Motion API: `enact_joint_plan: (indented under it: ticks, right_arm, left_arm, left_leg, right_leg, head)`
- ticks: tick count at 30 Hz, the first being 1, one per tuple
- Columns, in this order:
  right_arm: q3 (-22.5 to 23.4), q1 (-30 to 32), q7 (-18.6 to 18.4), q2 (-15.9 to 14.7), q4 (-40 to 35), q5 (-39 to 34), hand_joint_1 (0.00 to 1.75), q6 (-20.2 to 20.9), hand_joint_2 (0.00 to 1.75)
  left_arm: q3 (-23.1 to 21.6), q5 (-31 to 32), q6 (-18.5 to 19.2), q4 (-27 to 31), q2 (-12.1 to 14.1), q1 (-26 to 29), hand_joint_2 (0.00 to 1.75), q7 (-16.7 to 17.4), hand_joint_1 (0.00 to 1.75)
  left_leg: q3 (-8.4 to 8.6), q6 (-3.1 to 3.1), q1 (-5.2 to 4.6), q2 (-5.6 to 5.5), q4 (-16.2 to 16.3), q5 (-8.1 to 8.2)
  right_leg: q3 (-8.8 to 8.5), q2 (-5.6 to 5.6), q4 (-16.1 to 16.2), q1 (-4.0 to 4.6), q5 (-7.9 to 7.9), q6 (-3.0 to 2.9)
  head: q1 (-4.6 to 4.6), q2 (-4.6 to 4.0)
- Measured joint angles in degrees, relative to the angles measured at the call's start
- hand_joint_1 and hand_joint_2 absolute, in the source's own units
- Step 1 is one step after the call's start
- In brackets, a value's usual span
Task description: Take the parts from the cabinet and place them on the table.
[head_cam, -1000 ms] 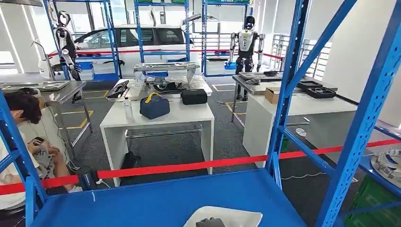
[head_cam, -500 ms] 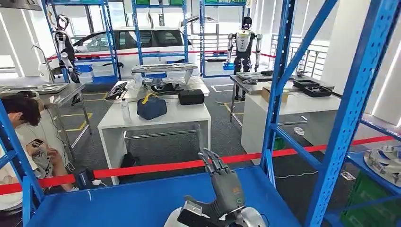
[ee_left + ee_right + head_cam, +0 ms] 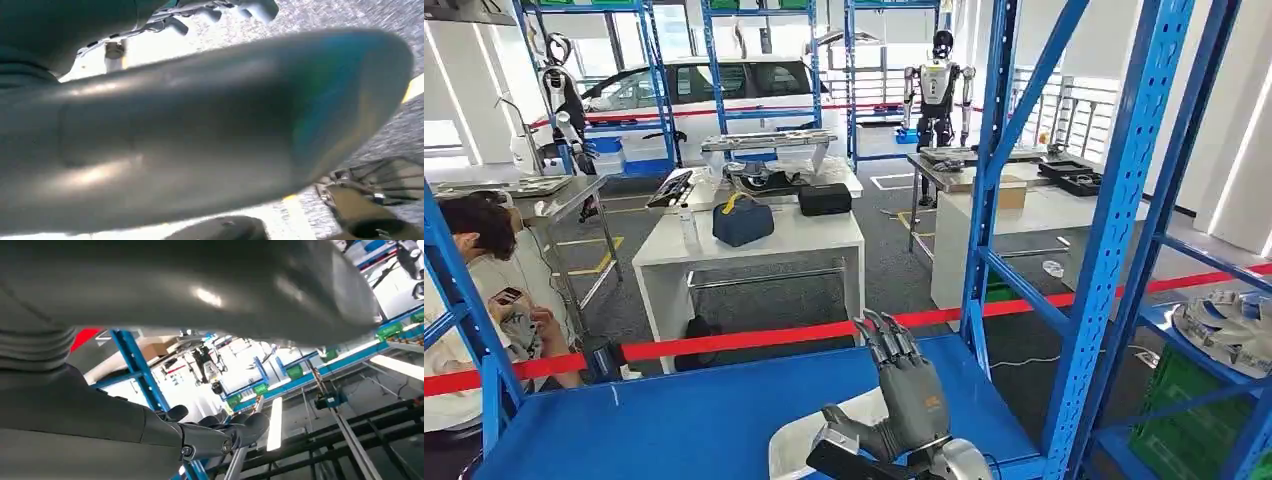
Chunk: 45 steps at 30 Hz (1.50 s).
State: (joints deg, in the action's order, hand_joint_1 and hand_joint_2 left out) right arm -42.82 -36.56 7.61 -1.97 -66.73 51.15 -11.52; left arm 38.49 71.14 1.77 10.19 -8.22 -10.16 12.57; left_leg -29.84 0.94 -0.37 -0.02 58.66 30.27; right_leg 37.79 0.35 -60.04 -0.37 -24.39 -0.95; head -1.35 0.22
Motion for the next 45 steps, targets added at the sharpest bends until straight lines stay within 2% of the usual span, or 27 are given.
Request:
enact_joint_plan:
  ticks: [1, 2, 3, 4, 5, 7, 8, 9, 10, 12, 13, 24, 29, 30, 32, 33, 34, 36, 37, 38, 39, 40, 41, 42, 43, 44, 45]
  right_arm:
    - [0.0, 0.1, 0.0, 0.0, 0.0, 0.3, 0.00, -0.1, 0.00]
    - [0.1, 0.3, 0.0, 0.0, -0.1, 0.4, 0.00, -0.1, 0.00]
    - [0.2, 0.4, 0.0, 0.0, -0.1, 0.6, 0.00, -0.2, 0.00]
    - [0.2, 0.6, 0.0, 0.0, -0.1, 0.8, 0.00, -0.2, 0.00]
    - [0.2, 0.8, 0.0, 0.0, -0.1, 1.0, 0.00, -0.2, 0.00]
    - [0.2, 1.0, 0.0, 0.0, -0.1, 1.3, 0.00, 0.0, 0.00]
    - [0.2, 1.0, 0.0, 0.1, -0.1, 1.4, 0.00, 0.0, 0.00]
    - [0.2, 1.0, 0.0, 0.1, -0.1, 1.5, 0.00, 0.1, 0.00]
    - [0.2, 1.0, -0.1, 0.2, -0.1, 1.5, 0.00, 0.3, 0.00]
    - [0.2, 1.2, -0.5, 0.2, -0.1, 1.8, 0.00, 0.7, 0.00]
    - [0.2, 1.3, -1.0, 0.2, -0.1, 2.1, 0.00, 1.0, 0.00]
    - [-0.1, 1.8, -2.1, 1.0, 1.7, 3.0, 0.00, 3.3, 0.00]
    - [-1.0, 0.3, -0.6, 2.1, 4.1, 1.4, 0.00, 4.2, 0.00]
    - [-1.3, 0.0, -0.3, 2.4, 4.7, 1.0, 0.00, 4.2, 0.00]
    - [-1.6, -0.4, 0.0, 2.9, 5.5, 0.8, 0.00, 4.2, 0.00]
    - [-1.7, -0.5, 0.0, 2.9, 5.8, 0.6, 0.00, 4.2, 0.00]
    - [-1.9, -0.8, 0.0, 2.9, 6.1, 0.4, 0.00, 4.2, 0.00]
    - [-2.2, -0.8, 0.0, 2.9, 6.9, 0.3, 0.00, 4.2, 0.00]
    - [-2.4, -0.6, 0.0, 2.8, 7.4, 0.3, 0.00, 4.2, 0.00]
    - [-2.5, -0.4, 0.0, 2.8, 7.7, 0.3, 0.00, 4.2, 0.00]
    - [-2.7, -0.4, 0.0, 2.8, 7.9, 0.3, 0.00, 4.2, 0.00]
    - [-2.8, -0.4, 0.0, 2.8, 8.0, 0.3, 0.00, 4.2, 0.00]
    - [-2.8, -0.5, 0.0, 2.8, 8.1, 0.3, 0.00, 4.1, 0.00]
    - [-2.9, -0.5, 0.0, 2.8, 8.2, 0.2, 0.00, 4.1, 0.00]
    - [-2.9, -0.6, 0.0, 2.8, 8.4, 0.2, 0.00, 4.1, 0.00]
    - [-3.0, -0.5, -0.1, 2.8, 8.4, 0.2, 0.00, 4.1, 0.00]
    - [-3.0, -0.5, -0.1, 2.7, 8.5, 0.0, 0.00, 4.0, 0.00]
  left_arm:
    - [0.0, 0.2, 0.0, 0.0, 0.0, 0.0, 0.00, -0.2, 0.00]
    - [0.0, 0.2, 0.0, 0.0, -0.1, 0.0, 0.00, -0.3, 0.00]
    - [0.0, 0.3, 0.0, 0.0, -0.1, 0.1, 0.00, -0.3, 0.00]
    - [0.0, 0.4, 0.0, 0.0, -0.1, 0.2, 0.00, -0.4, 0.00]
    - [0.0, 0.6, -0.2, 0.0, -0.1, 0.3, 0.00, -0.4, 0.00]
    - [0.0, 0.9, -0.4, 0.0, -0.1, 0.3, 0.00, -0.5, 0.00]
    - [0.0, 1.0, -0.5, 0.0, -0.2, 0.4, 0.00, -0.6, 0.00]
    - [0.0, 1.4, -0.5, 0.0, -0.2, 0.5, 0.00, -0.8, 0.00]
    - [0.0, 1.8, -0.6, 0.0, -0.2, 0.5, 1.75, -1.1, 0.00]
    - [-0.1, 2.6, -0.6, 0.0, -0.2, 0.5, 1.75, -1.5, 0.00]
    - [-0.2, 3.0, -0.6, 0.0, -0.2, 0.5, 0.00, -1.7, 0.00]
    - [-0.4, 2.4, -1.4, 0.0, 0.0, 0.5, 0.00, -1.7, 0.00]
    - [-0.3, 1.5, -2.3, 0.0, 0.0, 0.6, 0.00, -1.6, 0.00]
    - [-0.3, 1.4, -2.5, 0.0, 0.2, 0.7, 0.00, -1.6, 0.00]
    - [-0.2, 1.3, -2.8, 0.0, 0.1, 0.7, 0.00, -1.5, 0.00]
    - [-0.2, 1.3, -2.8, 0.0, 0.0, 0.8, 0.00, -1.5, 0.00]
    - [-0.2, 1.3, -2.9, 0.0, 0.0, 0.9, 0.00, -1.5, 0.00]
    - [-0.1, 1.3, -3.0, 0.0, 0.0, 1.0, 0.00, -1.5, 0.00]
    - [-0.1, 1.3, -3.1, 0.0, 0.0, 1.1, 0.00, -1.5, 0.00]
    - [-0.1, 1.3, -3.1, 0.0, 0.0, 1.2, 0.00, -1.5, 0.00]
    - [-0.1, 1.3, -3.1, 0.0, 0.0, 1.3, 0.00, -1.6, 0.00]
    - [-0.1, 1.3, -3.1, 0.0, 0.0, 1.3, 0.00, -1.6, 0.00]
    - [-0.1, 1.3, -3.1, 0.0, 0.0, 1.3, 0.00, -1.6, 0.00]
    - [-0.1, 1.3, -3.1, 0.0, 0.0, 1.3, 0.00, -1.6, 0.00]
    - [-0.1, 1.3, -3.1, 0.1, 0.1, 1.3, 0.00, -1.6, 0.00]
    - [-0.1, 1.4, -3.1, 0.0, 0.1, 1.2, 0.00, -1.6, 0.00]
    - [-0.1, 1.4, -3.1, 0.0, 0.1, 1.2, 0.00, -1.6, 0.00]
  left_leg:
    - [-0.30, -0.23, -0.07, 0.05, -0.4, 0.04]
    - [-0.30, 0.42, 0.18, 0.04, -0.8, -0.25]
    - [-0.40, 0.17, 0.12, 0.03, -0.8, -0.30]
    - [-0.54, -0.13, 0.05, 0.03, -0.7, -0.48]
    - [-0.64, -0.36, 0.00, 0.03, -0.6, -0.63]
    - [-0.97, -0.60, -0.01, 0.02, -0.6, -1.13]
    - [-1.06, -0.69, -0.01, 0.02, -0.6, -1.22]
    - [-1.13, -0.81, -0.01, 0.03, -0.6, -1.32]
    - [-1.16, -0.83, -0.01, 0.03, -0.5, -1.33]
    - [-1.15, -0.90, -0.04, 0.00, -0.5, -1.37]
    - [-1.14, -0.91, -0.05, -0.02, -0.5, -1.38]
    - [-1.56, -0.99, -0.06, -0.03, -0.4, -1.30]
    - [-1.63, -1.00, -0.05, -0.02, -0.4, -1.30]
    - [-1.69, -1.43, -0.32, -0.11, -0.1, -1.39]
    - [-1.21, -1.88, -0.02, -0.06, -1.2, -2.15]
    - [-0.67, -1.93, 0.36, 0.22, -2.0, -2.77]
    - [-0.67, -2.39, 0.46, 0.14, -2.4, -3.17]
    - [-1.03, -2.44, 0.49, 0.21, -2.3, -3.24]
    - [-1.20, -2.40, 0.49, 0.23, -2.1, -3.18]
    - [-1.43, -2.32, 0.50, 0.24, -1.9, -3.13]
    - [-1.63, -2.10, 0.59, 0.23, -1.6, -2.98]
    - [-1.76, -1.77, 0.74, 0.22, -1.2, -2.77]
    - [-1.82, -1.29, 0.96, 0.18, -0.8, -2.40]
    - [-1.87, -0.79, 1.10, 0.17, -0.1, -1.89]
    - [-2.26, -0.30, 0.77, 0.10, 0.2, -1.55]
    - [-2.28, 0.09, 0.70, 0.03, 0.5, -1.24]
    - [-2.41, 0.31, 0.74, 0.07, 0.4, -1.16]
  right_leg:
    - [-0.08, -0.02, 0.3, -0.13, 0.31, 0.34]
    - [-0.05, 0.01, 0.4, 0.15, -1.22, -0.41]
    - [-0.10, 0.04, 0.4, 0.14, -1.26, -0.48]
    - [-0.15, 0.04, 0.7, 0.06, -0.41, 0.23]
    - [-0.21, 0.03, 1.0, -0.03, 0.97, 0.51]
    - [-0.16, 0.01, 1.4, -0.01, 1.43, 0.27]
    - [-0.13, 0.01, 1.6, -0.02, 1.76, 0.65]
    - [-0.12, 0.02, 1.7, -0.02, 1.86, 0.61]
    - [-0.12, 0.02, 1.7, -0.01, 1.94, 0.56]
    - [-0.12, 0.02, 1.8, -0.03, 2.08, 0.72]
    - [-0.11, 0.01, 1.8, -0.03, 2.11, 0.75]
    - [0.12, 0.00, 1.9, -0.04, 2.09, 0.95]
    - [0.09, -0.02, 1.9, -0.07, 2.18, 0.98]
    - [0.07, -0.05, 2.2, -0.36, 2.57, 1.49]
    - [-0.01, -0.03, 2.6, -0.12, 2.84, 1.92]
    - [0.23, -0.09, 2.0, -0.20, 2.19, 1.93]
    - [1.23, -0.10, 0.0, -0.13, 0.35, 2.07]
    - [5.06, -0.10, -8.9, -0.28, -4.19, 2.27]
    - [6.85, -0.10, -12.9, -0.36, -5.70, 2.39]
    - [7.86, -0.10, -15.1, -0.45, -6.12, 2.49]
    - [7.24, -0.11, -14.1, -0.61, -5.12, 2.57]
    - [5.31, -0.14, -10.9, -0.78, -3.41, 2.64]
    - [2.26, -0.21, -5.8, -0.95, -1.28, 2.78]
    - [-0.75, -0.36, -0.5, -1.19, -0.38, 2.90]
    - [-0.97, -0.11, -0.5, -0.71, -1.74, 2.54]
    - [-0.93, 0.19, -0.3, -0.82, -1.47, 1.62]
    - [-0.92, 0.19, -0.3, -0.65, -1.63, 1.32]
  head:
    - [-0.02, 0.00]
    - [0.00, 0.00]
    - [-0.02, 0.00]
    - [-0.02, 0.00]
    - [0.00, 0.00]
    - [-0.02, 0.00]
    - [-0.02, 0.00]
    - [-0.02, 0.00]
    - [-0.02, 0.00]
    - [-0.02, 0.00]
    - [-0.02, 0.00]
    - [-0.02, 0.00]
    - [-0.02, 0.00]
    - [0.00, 0.00]
    - [-0.02, 0.00]
    - [0.00, 0.00]
    - [-0.04, 0.00]
    - [0.00, 0.00]
    - [-0.02, 0.00]
    - [-0.02, 0.00]
    - [-0.02, 0.00]
    - [-0.02, 0.00]
    - [-0.02, 0.00]
    - [-0.02, 0.00]
    - [-0.02, 0.00]
    - [0.00, 0.00]
    - [0.02, 0.00]
